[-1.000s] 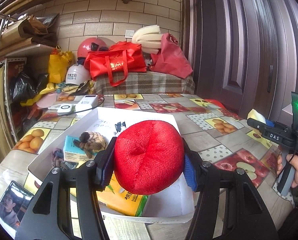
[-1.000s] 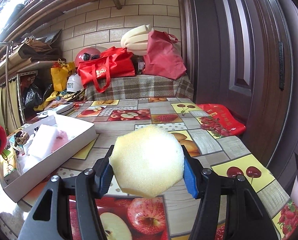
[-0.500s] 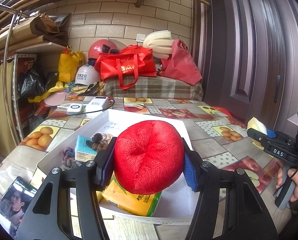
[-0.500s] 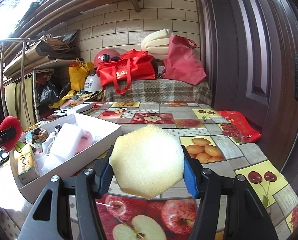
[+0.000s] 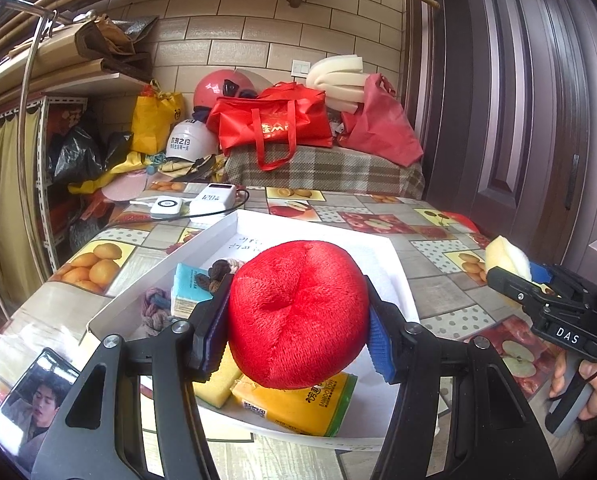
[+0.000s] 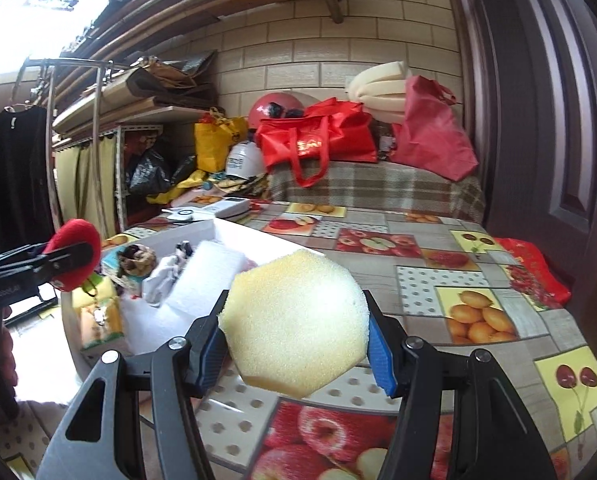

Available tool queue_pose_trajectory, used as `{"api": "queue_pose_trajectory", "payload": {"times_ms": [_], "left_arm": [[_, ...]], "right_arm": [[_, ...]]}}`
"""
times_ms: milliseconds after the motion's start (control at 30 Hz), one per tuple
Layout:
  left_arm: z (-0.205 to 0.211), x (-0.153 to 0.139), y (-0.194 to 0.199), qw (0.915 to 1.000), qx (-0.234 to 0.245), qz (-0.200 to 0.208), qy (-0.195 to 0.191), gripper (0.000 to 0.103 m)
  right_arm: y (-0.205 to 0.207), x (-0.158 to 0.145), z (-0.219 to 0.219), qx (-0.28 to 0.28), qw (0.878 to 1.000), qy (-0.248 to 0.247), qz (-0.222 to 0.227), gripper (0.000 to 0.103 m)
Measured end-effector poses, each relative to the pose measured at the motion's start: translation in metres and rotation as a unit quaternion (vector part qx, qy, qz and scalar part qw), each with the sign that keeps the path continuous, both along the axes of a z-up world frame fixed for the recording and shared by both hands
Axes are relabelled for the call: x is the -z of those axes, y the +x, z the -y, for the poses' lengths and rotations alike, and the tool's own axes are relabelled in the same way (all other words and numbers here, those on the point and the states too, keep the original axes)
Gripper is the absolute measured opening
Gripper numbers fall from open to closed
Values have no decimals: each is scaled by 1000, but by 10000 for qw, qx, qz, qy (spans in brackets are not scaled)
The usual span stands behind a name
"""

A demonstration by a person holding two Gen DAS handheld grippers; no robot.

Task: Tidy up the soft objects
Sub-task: 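Lower and release the plush ball into the box with left while right releases the sponge disc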

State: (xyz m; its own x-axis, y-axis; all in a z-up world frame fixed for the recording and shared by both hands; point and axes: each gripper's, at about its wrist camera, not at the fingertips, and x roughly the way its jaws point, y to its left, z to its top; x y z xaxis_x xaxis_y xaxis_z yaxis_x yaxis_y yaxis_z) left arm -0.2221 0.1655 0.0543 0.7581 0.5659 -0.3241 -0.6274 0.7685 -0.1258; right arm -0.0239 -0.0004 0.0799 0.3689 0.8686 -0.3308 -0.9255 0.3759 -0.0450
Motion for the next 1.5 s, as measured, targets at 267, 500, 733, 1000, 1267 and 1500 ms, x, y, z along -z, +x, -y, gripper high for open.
{"api": "queue_pose_trajectory", "payload": {"times_ms": [267,500,733,1000,1267,1500], "left_arm": [[-11,3,2,9998,-140,-114,-17,59],[-19,6,12,9994,-86,-311,101,59],[-41,9,25,9987,24,-502,-123,59],[-73,11,36,9975,-228,-530,-402,59],[-86,11,49,9961,-688,-490,-262,60],[-79,9,54,9961,-664,-578,0,63]], "right_arm": [[-43,1,-37,-887,9960,16,79,62],[-56,6,-70,-1294,9910,-345,-6,62],[-32,21,-101,-1347,9831,-991,-748,61],[-20,19,-125,-868,9898,-1069,-372,61],[-9,17,-140,-697,9914,-1022,-417,61],[-27,14,-139,-888,9915,-952,53,62]]}}
